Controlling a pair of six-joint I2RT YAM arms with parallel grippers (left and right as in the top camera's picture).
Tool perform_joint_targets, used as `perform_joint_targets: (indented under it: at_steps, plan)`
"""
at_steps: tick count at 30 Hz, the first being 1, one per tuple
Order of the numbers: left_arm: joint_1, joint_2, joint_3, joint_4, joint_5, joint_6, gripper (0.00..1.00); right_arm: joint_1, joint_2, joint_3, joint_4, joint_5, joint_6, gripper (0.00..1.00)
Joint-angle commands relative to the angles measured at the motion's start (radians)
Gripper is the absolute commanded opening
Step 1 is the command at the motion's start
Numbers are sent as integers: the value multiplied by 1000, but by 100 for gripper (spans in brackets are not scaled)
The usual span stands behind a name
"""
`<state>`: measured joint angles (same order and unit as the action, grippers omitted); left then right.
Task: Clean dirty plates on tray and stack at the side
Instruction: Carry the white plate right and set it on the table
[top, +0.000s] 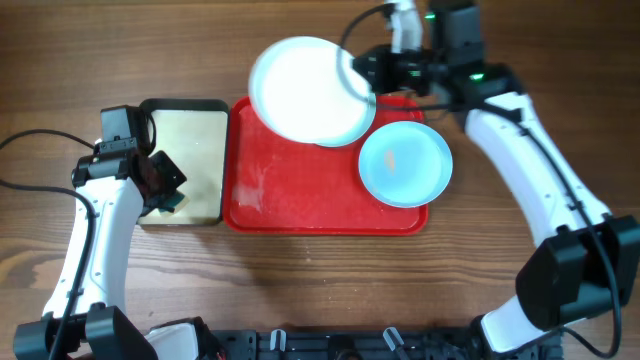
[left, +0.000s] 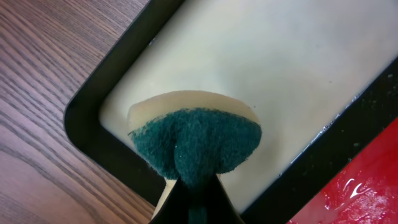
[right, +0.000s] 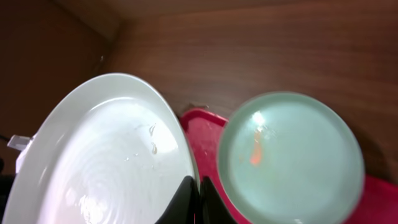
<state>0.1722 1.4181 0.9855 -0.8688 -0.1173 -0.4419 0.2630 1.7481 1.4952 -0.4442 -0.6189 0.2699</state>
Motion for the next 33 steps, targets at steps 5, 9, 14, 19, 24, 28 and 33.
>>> perform_joint_targets:
  at_steps: [5,9,14,19,24,28,33]
  plan:
    - [2,-14,-5,5,49,16,4,-267,-22,8,-153,-100,-21,4]
    - [0,-14,-5,22,127,17,4,-366,-22,8,-169,-85,-31,4]
    - [-64,-14,-5,71,181,20,4,-443,-22,8,-190,53,-31,4]
    - [-166,-14,-5,130,160,46,4,-471,-20,2,-214,300,-29,4]
    - [-198,-14,-5,147,58,46,4,-485,-18,1,-242,547,4,5]
    - [-198,-14,-5,147,29,46,4,-488,-3,-16,-247,575,3,4]
    - [-198,-14,-5,148,29,46,4,-493,45,-16,-265,575,8,4]
